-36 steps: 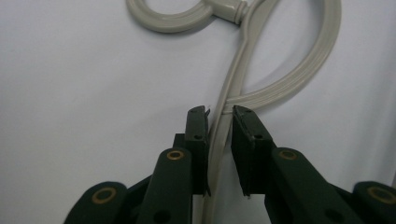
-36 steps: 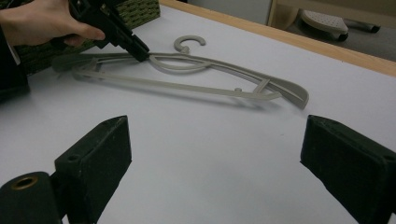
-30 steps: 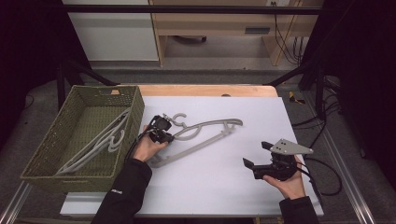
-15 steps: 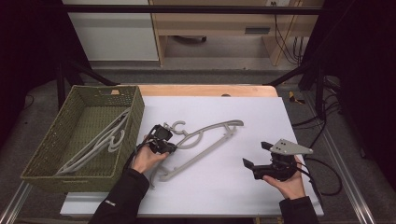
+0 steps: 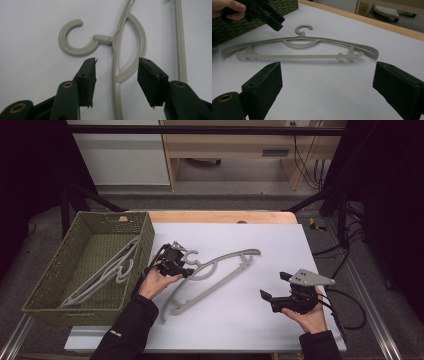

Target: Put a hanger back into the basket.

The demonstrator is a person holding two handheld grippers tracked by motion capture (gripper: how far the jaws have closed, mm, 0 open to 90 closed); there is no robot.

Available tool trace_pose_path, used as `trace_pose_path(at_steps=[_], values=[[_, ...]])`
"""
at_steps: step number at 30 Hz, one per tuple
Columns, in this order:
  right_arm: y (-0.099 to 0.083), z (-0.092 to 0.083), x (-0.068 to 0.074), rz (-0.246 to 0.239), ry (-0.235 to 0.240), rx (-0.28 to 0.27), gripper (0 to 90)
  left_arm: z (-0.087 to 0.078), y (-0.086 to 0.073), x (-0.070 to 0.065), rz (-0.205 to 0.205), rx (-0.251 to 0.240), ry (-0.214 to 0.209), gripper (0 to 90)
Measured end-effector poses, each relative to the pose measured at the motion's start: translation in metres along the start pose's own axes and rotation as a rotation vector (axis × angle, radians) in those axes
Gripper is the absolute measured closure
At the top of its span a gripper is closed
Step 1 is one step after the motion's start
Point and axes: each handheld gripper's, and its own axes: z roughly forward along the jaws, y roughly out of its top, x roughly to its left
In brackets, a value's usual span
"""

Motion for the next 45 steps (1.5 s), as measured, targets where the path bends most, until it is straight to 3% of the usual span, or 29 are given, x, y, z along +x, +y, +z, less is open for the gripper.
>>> trace_pose_path(at_steps=[4, 6, 11, 16, 19, 26, 33, 35, 45], values=[[0.000, -0.001, 0.000, -0.001, -0.002, -0.004, 8.9, 0.008, 0.014, -0.001, 0.005, 0.012, -0.008, 38.6], [0.000, -0.001, 0.000, 0.000, -0.001, -0.003, 8.9, 0.015, 0.018, 0.001, 0.007, 0.035, 0.010, 38.5], [0.000, -0.002, -0.001, 0.001, 0.002, -0.004, 8.9, 0.027, 0.019, 0.005, -0.012, 0.048, 0.003, 39.9], [0.001, -0.002, -0.001, 0.002, 0.002, -0.006, 8.9, 0.040, 0.015, 0.008, -0.019, 0.094, -0.003, 47.5], [0.000, -0.001, 0.000, 0.001, 0.001, -0.003, 8.9, 0.048, 0.013, 0.007, 0.013, 0.132, -0.021, 52.4], [0.000, -0.001, 0.000, 0.000, 0.001, -0.003, 8.9, 0.054, 0.009, 0.007, 0.007, 0.161, -0.037, 66.5], [0.001, -0.001, 0.000, 0.000, 0.001, -0.002, 8.9, 0.055, 0.010, 0.001, 0.038, 0.181, 0.002, 73.4], [0.001, -0.001, 0.000, -0.001, 0.002, -0.002, 8.9, 0.055, 0.011, -0.003, 0.046, 0.191, 0.007, 79.0], [0.000, 0.001, 0.001, -0.001, 0.007, 0.006, 8.8, 0.055, 0.011, -0.006, 0.033, 0.193, 0.023, 82.5]])
